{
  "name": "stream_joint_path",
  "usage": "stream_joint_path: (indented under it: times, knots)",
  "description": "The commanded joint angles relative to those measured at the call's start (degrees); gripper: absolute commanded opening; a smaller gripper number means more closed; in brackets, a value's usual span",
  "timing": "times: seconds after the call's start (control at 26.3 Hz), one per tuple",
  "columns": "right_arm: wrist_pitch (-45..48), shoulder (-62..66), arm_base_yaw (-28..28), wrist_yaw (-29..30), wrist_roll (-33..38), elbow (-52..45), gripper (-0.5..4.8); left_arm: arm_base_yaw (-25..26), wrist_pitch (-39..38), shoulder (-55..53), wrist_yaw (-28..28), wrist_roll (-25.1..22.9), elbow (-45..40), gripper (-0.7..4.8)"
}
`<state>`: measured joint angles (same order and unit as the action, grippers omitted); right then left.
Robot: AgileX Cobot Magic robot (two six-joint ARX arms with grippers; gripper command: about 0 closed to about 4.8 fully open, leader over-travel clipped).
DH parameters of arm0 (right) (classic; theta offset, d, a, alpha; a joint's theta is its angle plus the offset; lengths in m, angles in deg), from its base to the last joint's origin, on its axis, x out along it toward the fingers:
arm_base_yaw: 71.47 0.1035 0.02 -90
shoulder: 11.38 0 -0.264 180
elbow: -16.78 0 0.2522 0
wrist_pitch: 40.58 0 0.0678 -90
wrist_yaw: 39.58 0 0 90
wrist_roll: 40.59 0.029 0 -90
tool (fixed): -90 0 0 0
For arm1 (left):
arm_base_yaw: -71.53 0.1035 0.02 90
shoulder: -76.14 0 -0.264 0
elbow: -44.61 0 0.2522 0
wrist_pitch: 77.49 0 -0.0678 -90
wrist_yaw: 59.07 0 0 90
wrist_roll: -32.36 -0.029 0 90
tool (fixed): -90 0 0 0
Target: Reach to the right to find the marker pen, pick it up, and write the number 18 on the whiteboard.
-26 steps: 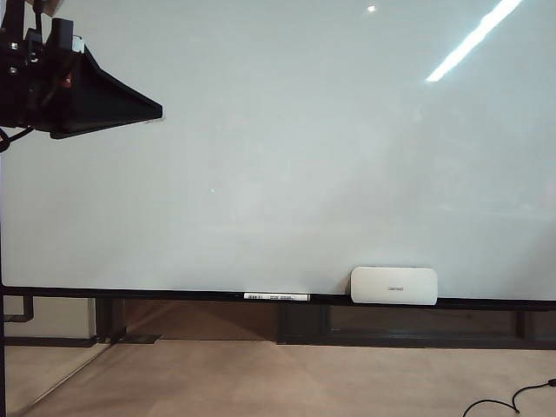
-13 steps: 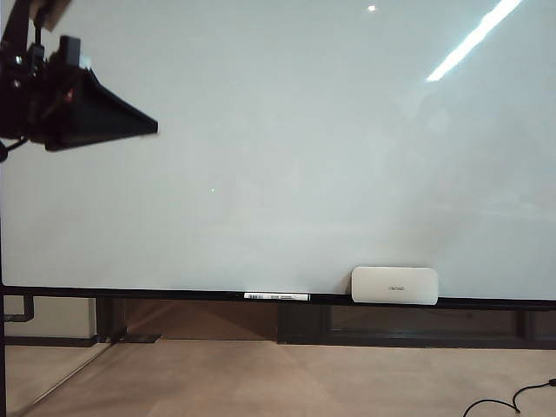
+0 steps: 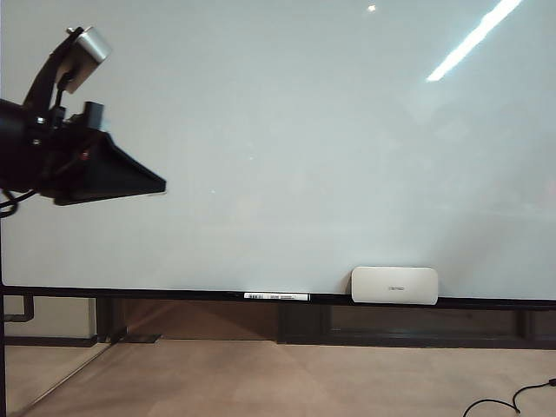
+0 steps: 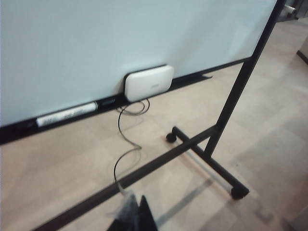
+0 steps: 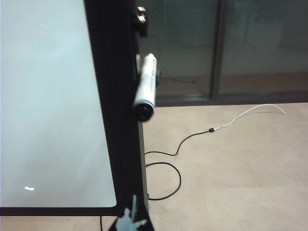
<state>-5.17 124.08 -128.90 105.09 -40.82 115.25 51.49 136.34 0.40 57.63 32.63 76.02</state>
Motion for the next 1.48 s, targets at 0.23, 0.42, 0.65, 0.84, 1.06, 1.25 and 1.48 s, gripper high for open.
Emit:
stream_joint_path:
  times: [0.23, 0.42, 0.65, 0.84, 1.06, 1.25, 1.48]
  knots:
    - [11.98, 7.65, 0.09, -0.92, 9.22, 4.22, 0.01, -1.22, 3.21, -0.26, -2.51, 0.66, 0.2, -0.05]
    - [12.66, 9.88, 1.57, -1.92, 10.27, 7.15, 0.06, -1.22, 3.26, -0.26, -3.58, 0.83, 0.2, -0.05]
    - [11.89, 11.26, 3.72, -5.42, 9.49, 9.29, 0.08, -1.09, 3.08, -0.26, -4.0, 0.81, 0.22, -0.05]
    - [8.59, 11.26, 4.83, -5.46, 5.73, 9.97, 0.14, -1.09, 1.7, -0.28, -4.26, 0.48, 0.22, -0.05]
    - [8.59, 11.23, 4.96, -6.93, 4.24, 9.99, 1.3, -1.09, -0.17, -0.28, -4.83, 0.39, 0.22, -0.05]
    - [8.04, 11.26, 4.96, -7.26, 2.97, 9.99, 1.82, -1.09, -0.44, -0.28, -4.83, 0.37, 0.22, -0.05]
    - [8.17, 11.23, 4.96, -7.74, 3.02, 9.99, 1.94, -1.11, -0.85, -0.28, -4.83, 0.39, 0.22, -0.05]
